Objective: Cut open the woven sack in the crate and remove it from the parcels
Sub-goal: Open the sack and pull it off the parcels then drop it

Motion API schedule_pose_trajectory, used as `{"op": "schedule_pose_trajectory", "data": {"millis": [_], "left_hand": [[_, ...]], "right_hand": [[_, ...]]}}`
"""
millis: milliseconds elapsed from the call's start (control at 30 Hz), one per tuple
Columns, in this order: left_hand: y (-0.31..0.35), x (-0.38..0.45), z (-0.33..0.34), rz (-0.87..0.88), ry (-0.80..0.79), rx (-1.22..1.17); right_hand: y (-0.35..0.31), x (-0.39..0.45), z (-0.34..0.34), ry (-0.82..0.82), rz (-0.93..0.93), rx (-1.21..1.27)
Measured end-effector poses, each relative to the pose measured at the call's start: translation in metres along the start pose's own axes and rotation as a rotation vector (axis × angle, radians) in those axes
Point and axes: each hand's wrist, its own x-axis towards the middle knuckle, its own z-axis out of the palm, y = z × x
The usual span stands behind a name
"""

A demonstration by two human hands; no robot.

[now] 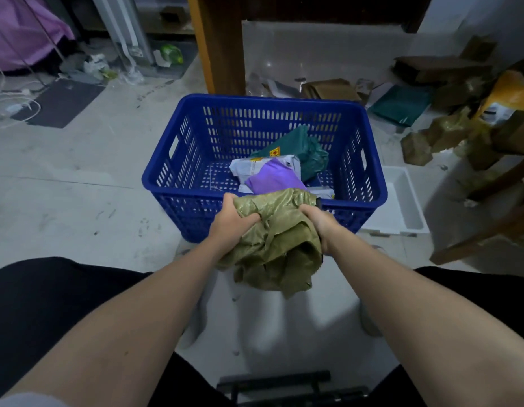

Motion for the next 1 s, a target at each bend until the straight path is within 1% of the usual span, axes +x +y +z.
{"op": "schedule_pose_trajectory", "data": {"millis": [200,367,567,633,700,800,900,1000], "left_hand": [[-0.036,0.019,0.013,-0.066,-0.065,0.027],[-0.061,0.035,0.031,-0.092,-0.112,-0.021],[-0.08,0.064,0.047,-0.158,-0.173,-0.071],[-0.089,0.074,0.053,-0.197,-0.183,-0.082],[-0.098,0.083,0.058,-0.268,-0.192,-0.144],[-0.11,0.097,0.069,-0.365,-0.159,-0.223],[-0.121,0.105,0.077,-0.407,-0.128,-0.18],[-0.136,0.109,0.085,-0.343,-0.123,-0.063]], "right_hand": [[0.024,0.016,0.003,0.037,0.085,-0.109],[0.041,0.048,0.006,0.06,0.141,-0.126],[0.056,0.082,0.01,0.045,0.208,-0.138],[0.063,0.095,0.013,0.048,0.197,-0.126],[0.073,0.11,0.014,0.045,0.17,-0.107],[0.092,0.132,0.013,0.058,0.12,-0.173],[0.103,0.137,0.015,0.019,0.156,-0.168],[0.114,0.143,0.018,0.015,0.169,-0.231]]}}
